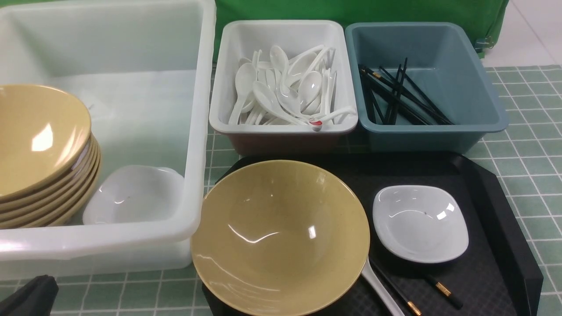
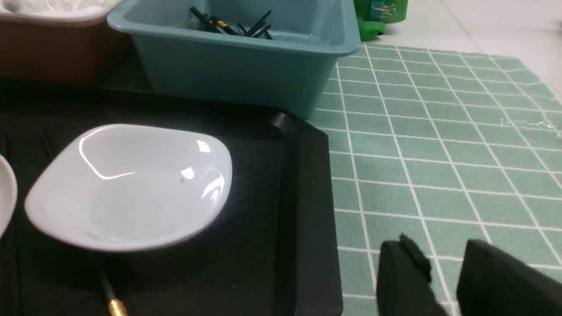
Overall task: On blue table put chopsticks spoon bowls plates into blue grey white boxes.
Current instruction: 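Grasp the large bowl on the tray by its rim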
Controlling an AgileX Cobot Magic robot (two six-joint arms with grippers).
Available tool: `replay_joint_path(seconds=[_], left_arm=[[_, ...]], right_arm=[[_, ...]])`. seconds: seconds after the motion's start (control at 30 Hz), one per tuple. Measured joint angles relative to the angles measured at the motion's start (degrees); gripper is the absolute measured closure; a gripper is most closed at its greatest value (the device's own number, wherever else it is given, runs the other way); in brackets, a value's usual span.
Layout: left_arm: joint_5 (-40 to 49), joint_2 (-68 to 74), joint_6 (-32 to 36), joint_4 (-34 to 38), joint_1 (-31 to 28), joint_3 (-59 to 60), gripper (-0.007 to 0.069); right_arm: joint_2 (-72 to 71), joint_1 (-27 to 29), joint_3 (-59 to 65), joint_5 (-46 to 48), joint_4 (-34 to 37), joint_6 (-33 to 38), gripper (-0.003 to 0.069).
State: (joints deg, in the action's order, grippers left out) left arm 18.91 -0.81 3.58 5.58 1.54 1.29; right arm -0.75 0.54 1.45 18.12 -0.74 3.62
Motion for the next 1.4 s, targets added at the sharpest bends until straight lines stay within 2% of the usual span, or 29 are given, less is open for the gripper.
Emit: replay_joint_path(seconds=[0.3, 0.4, 0.5, 0.63, 0.73, 0.77, 0.83, 0.87, 0.9, 0.93, 1.0, 1.07, 1.13, 1.17, 1.27, 1.4], left_arm=[[-1.7, 0.0, 0.0, 0.2, 0.0, 0.2, 0.0619], [-5.7, 0.0, 0.0, 0.3, 0.0, 0.2, 0.0619], [-10.4, 0.0, 0.0, 0.5, 0.0, 0.2, 0.0619], [-25.2, 0.0, 0.0, 0.6, 0.0, 0.2, 0.0619], [-35.1, 0.0, 0.0, 0.6, 0.0, 0.2, 0.0619], [-35.8, 0.0, 0.0, 0.6, 0.0, 0.2, 0.0619], [-45.0, 0.0, -0.3, 1.2, 0.0, 0.2, 0.0619], [-47.7, 0.0, -0.8, 1.6, 0.0, 0.2, 0.0619], [-49.0, 0.0, -1.1, 1.8, 0.0, 0.2, 0.0619], [-52.4, 0.0, -2.9, 2.9, 0.0, 0.2, 0.0619], [-54.4, 0.0, -7.0, 4.4, 0.0, 0.2, 0.0619], [-53.1, 0.0, -9.6, 4.8, 0.0, -0.6, 0.0619], [-43.9, 0.2, -13.5, 4.8, 0.0, -7.3, 0.0619], [-43.0, 0.3, -13.6, 4.7, 0.0, -8.1, 0.0619], [-28.4, 7.0, -12.3, 1.4, 0.0, -22.9, 0.0619], [-23.5, 18.4, -9.3, -1.5, 0.0, -32.2, 0.0619]], right_arm=[[0.0, 0.0, 0.0, -0.3, 0.0, 0.0, 0.0421], [0.0, 0.0, 0.1, -2.0, 0.0, 0.0, 0.0421], [0.0, 0.0, 0.2, -5.9, 0.0, 0.0, 0.0421], [0.0, 0.0, 0.3, -22.3, 0.0, -1.1, 0.0421], [0.0, 0.0, 0.3, -34.1, 0.0, -6.6, 0.0421], [0.0, 0.0, 0.3, -34.1, 0.0, -7.2, 0.0421], [0.0, 0.0, 0.3, -43.0, 0.0, -16.9, 0.0421], [0.0, 0.0, 0.3, -45.2, 0.0, -20.4, 0.0421], [0.0, 0.0, 0.3, -45.6, 0.0, -21.1, 0.0421], [0.0, 0.0, 0.3, -47.7, 0.0, -25.0, 0.0421], [0.0, 0.0, 0.3, -48.9, 0.0, -28.2, 0.0424], [0.0, 0.0, 0.2, -48.8, 0.0, -28.7, 0.043], [0.0, 0.0, -3.1, -44.2, 0.0, -26.8, 0.0487], [0.0, 0.0, -4.1, -43.7, 0.0, -26.5, 0.0492], [1.5, 0.0, -13.7, -32.8, 0.0, -20.6, 0.0604], [8.3, 0.0, -20.5, -21.7, 0.0, -16.3, 0.0621]])
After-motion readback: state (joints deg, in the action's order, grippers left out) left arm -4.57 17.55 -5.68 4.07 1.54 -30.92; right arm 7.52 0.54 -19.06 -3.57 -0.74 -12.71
